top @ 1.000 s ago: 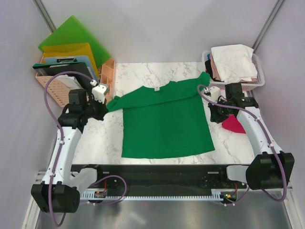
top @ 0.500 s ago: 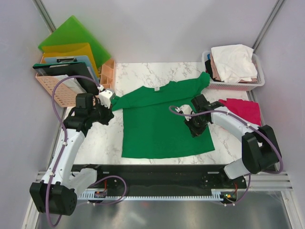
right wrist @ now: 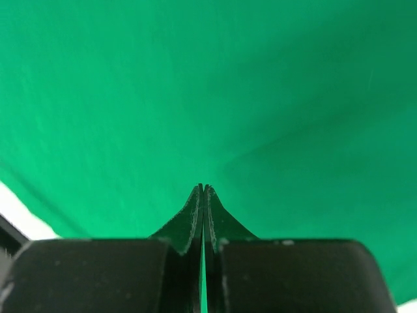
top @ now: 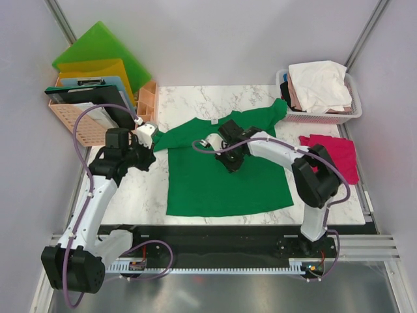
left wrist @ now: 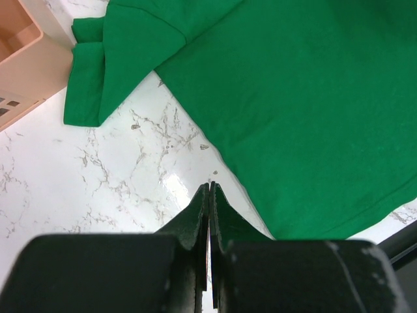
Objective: Fold and stack the t-shirts
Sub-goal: Flatten out the tshirt
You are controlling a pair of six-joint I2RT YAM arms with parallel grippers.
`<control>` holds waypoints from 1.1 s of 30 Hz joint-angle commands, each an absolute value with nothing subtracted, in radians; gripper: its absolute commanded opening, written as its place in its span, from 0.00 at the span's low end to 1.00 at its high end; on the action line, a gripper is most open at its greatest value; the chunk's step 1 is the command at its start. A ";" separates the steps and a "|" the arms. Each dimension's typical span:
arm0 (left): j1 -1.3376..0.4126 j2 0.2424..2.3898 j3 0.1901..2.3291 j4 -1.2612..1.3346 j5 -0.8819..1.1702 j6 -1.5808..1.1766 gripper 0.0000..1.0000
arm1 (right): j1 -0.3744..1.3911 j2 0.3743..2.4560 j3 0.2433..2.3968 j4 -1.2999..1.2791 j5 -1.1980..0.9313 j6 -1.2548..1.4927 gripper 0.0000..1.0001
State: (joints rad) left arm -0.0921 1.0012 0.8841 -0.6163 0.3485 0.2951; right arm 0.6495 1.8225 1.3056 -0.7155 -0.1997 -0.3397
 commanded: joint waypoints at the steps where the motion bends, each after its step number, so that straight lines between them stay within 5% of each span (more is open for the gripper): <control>1: -0.097 0.971 0.874 -0.581 0.327 0.288 0.02 | 0.692 1.942 1.437 -0.692 -0.186 -0.330 0.00; 20: -0.097 0.989 0.865 -0.580 0.261 0.302 0.02 | 0.920 2.302 1.995 -0.747 -0.175 -0.318 0.00; 33: -0.097 0.994 0.850 -0.571 0.253 0.310 0.02 | 1.005 2.218 1.786 -0.667 -0.219 -0.307 0.00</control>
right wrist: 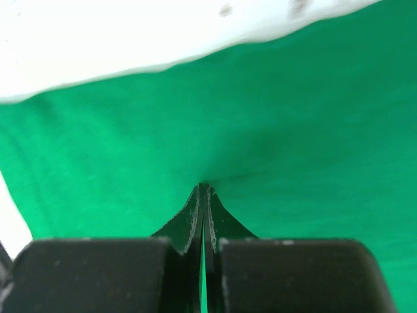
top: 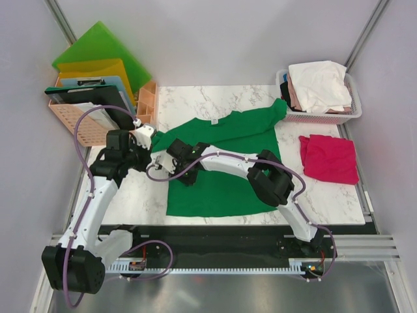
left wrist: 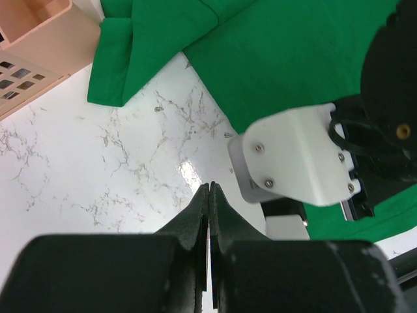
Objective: Fold and stack the t-shirts
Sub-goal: Flatten out the tshirt
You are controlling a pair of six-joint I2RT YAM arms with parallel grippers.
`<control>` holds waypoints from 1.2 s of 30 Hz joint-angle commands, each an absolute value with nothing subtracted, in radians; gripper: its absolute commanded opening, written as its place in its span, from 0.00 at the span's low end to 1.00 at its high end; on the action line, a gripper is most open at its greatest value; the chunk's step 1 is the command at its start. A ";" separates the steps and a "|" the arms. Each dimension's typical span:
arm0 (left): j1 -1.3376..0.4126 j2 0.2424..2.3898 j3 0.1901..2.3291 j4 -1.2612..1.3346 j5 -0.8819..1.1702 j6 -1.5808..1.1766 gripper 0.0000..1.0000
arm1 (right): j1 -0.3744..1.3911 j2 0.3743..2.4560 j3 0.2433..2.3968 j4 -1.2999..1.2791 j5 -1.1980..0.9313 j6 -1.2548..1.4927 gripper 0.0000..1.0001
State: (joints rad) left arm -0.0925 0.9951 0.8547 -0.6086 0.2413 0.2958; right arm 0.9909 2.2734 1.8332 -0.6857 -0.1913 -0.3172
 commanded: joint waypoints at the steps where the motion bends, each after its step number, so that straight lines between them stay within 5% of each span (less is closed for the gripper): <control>1: -0.097 0.993 0.850 -0.571 0.252 0.310 0.02 | 1.011 2.212 1.767 -0.672 -0.222 -0.308 0.00; 19: -0.097 1.061 0.887 -0.555 0.284 0.313 0.02 | 1.026 1.867 1.266 -0.735 -0.227 -0.397 0.00; 36: -0.146 1.144 0.926 -0.465 0.403 0.383 0.02 | 1.009 1.458 1.072 -0.950 -0.265 -0.443 0.00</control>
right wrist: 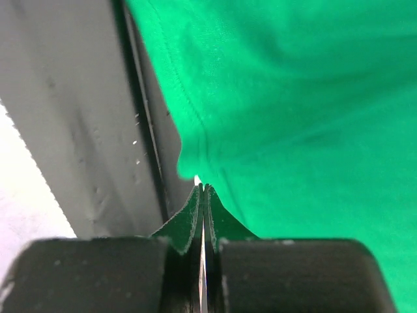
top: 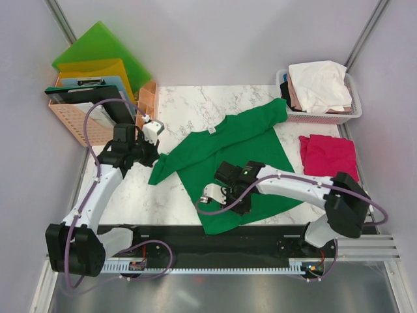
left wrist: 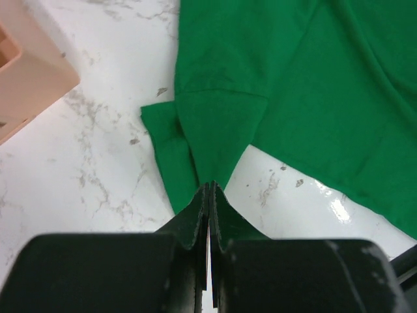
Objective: Fold and stack the t-shirts
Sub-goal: Flatten out the tshirt
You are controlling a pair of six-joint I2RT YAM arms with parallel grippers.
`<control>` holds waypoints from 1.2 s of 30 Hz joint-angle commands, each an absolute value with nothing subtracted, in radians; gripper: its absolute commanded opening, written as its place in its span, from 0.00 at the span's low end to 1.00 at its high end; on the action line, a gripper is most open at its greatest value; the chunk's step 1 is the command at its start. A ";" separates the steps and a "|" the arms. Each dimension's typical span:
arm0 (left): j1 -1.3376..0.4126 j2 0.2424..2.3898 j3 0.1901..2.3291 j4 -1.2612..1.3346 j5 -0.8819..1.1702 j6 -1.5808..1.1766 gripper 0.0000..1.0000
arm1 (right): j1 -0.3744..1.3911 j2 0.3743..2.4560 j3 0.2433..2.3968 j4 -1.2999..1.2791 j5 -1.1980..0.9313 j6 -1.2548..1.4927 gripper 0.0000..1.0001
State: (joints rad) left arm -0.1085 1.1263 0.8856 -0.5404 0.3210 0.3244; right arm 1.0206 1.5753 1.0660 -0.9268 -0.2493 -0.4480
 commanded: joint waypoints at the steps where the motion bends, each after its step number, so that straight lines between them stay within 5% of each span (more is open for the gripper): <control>1: -0.161 1.163 0.948 -0.468 0.414 0.388 0.02 | 0.991 1.441 1.077 -0.956 -0.282 -0.443 0.00; 4: -0.222 1.256 0.992 -0.476 0.458 0.394 0.02 | 0.936 1.407 1.078 -0.954 -0.269 -0.459 0.00; 6: -0.251 1.337 1.020 -0.495 0.450 0.402 0.19 | 0.916 1.404 1.089 -0.933 -0.232 -0.442 0.02; 8: -0.284 1.365 1.048 -0.505 0.425 0.416 0.61 | 0.891 1.394 1.106 -0.925 -0.210 -0.443 0.40; 9: -0.287 1.361 1.048 -0.500 0.419 0.417 0.70 | 0.859 1.364 1.108 -0.896 -0.190 -0.430 0.68; 10: -0.290 1.352 1.049 -0.497 0.416 0.416 0.99 | 0.839 1.344 1.106 -0.882 -0.174 -0.428 0.76; 14: -0.291 1.330 1.063 -0.508 0.428 0.394 1.00 | 0.730 1.235 1.059 -0.758 0.027 -0.404 0.98; 19: -0.319 1.382 1.069 -0.534 0.442 0.390 1.00 | 0.696 1.198 0.977 -0.644 0.302 -0.374 0.98; 24: -0.360 1.431 1.029 -0.499 0.451 0.380 1.00 | 0.689 1.195 0.939 -0.675 0.294 -0.359 0.98; 31: -0.382 1.477 0.999 -0.468 0.477 0.357 1.00 | 0.715 1.112 0.781 -0.343 0.867 -0.611 0.98; 34: -0.380 1.470 1.005 -0.456 0.460 0.351 1.00 | 0.715 1.057 0.617 0.048 1.040 -0.909 0.93; 36: -0.380 1.471 1.009 -0.456 0.443 0.353 1.00 | 0.713 1.037 0.601 0.217 1.063 -1.003 0.74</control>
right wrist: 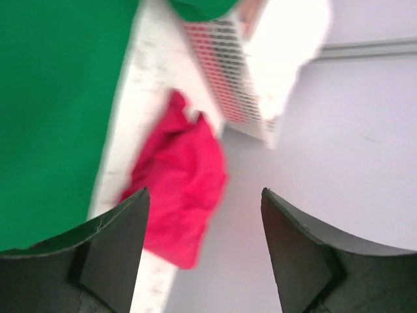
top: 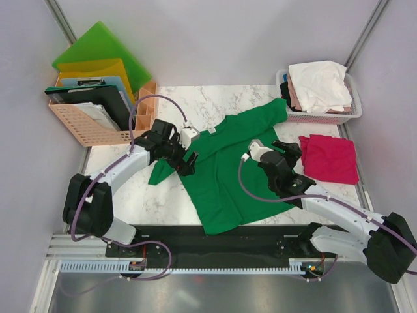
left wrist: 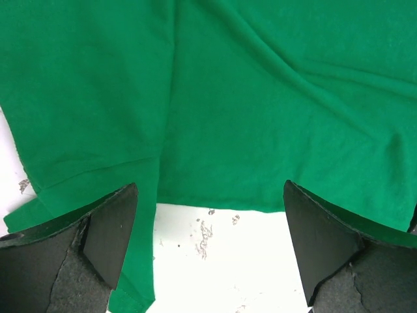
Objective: Fold and stack the t-shirts
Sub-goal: Flatten out the tshirt
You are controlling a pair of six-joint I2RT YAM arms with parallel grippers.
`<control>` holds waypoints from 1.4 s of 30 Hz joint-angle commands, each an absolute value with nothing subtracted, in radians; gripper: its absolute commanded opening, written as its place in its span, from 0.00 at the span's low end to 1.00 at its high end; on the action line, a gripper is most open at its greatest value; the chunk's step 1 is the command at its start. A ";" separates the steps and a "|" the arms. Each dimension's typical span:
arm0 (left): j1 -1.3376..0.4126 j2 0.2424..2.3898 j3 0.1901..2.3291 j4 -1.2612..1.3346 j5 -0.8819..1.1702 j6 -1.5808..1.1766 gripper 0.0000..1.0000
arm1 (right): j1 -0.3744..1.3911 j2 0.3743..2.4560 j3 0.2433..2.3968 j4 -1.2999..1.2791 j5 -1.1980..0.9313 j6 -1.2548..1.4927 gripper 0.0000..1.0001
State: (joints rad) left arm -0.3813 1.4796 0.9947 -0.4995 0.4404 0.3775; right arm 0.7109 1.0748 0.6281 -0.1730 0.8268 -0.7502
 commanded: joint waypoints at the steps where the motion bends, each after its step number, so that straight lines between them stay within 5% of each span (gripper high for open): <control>1: -0.382 1.470 1.009 -0.457 0.439 0.356 1.00 | 0.712 1.045 0.626 0.224 1.103 -0.994 0.76; 4: -0.380 1.467 1.008 -0.462 0.449 0.360 1.00 | 0.707 1.086 0.678 0.209 1.112 -0.934 0.82; 5: -0.380 1.465 1.006 -0.462 0.457 0.364 1.00 | 0.706 1.116 0.686 0.121 1.071 -0.927 0.98; 10: -0.380 1.445 1.009 -0.465 0.463 0.368 1.00 | 0.696 1.242 0.580 0.417 1.071 -1.154 0.98; 11: -0.380 1.440 1.008 -0.466 0.454 0.367 1.00 | 0.693 1.256 0.574 0.495 1.092 -1.190 0.91; 13: -0.380 1.431 1.000 -0.465 0.446 0.374 1.00 | 0.681 1.299 0.601 0.610 1.176 -1.239 0.43; 14: -0.380 1.427 0.996 -0.463 0.449 0.374 1.00 | 0.667 1.310 0.624 0.670 1.198 -1.246 0.97; 19: -0.380 1.443 1.002 -0.454 0.460 0.373 1.00 | 0.627 1.312 0.828 0.247 1.142 -0.988 0.98; 24: -0.380 1.480 1.025 -0.463 0.451 0.351 1.00 | 0.611 1.278 0.801 0.186 1.085 -0.809 0.98; 25: -0.380 1.488 1.034 -0.474 0.459 0.351 1.00 | 0.595 1.272 0.887 -0.189 0.896 -0.691 0.98; 28: -0.382 1.483 1.023 -0.483 0.477 0.356 1.00 | 0.558 1.279 1.029 -0.605 0.535 -0.457 0.98; 38: -0.382 1.601 1.066 -0.381 0.393 0.359 1.00 | 0.554 1.171 0.954 -0.834 0.232 -0.419 0.98; 42: -0.377 1.658 1.133 -0.353 0.273 0.373 1.00 | 0.551 1.120 0.898 -0.825 0.264 -0.416 0.98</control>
State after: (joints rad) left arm -0.3813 1.6371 1.0554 -0.4229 0.3729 0.3714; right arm 0.5579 1.1687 0.9245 -0.7708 0.3088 -0.4553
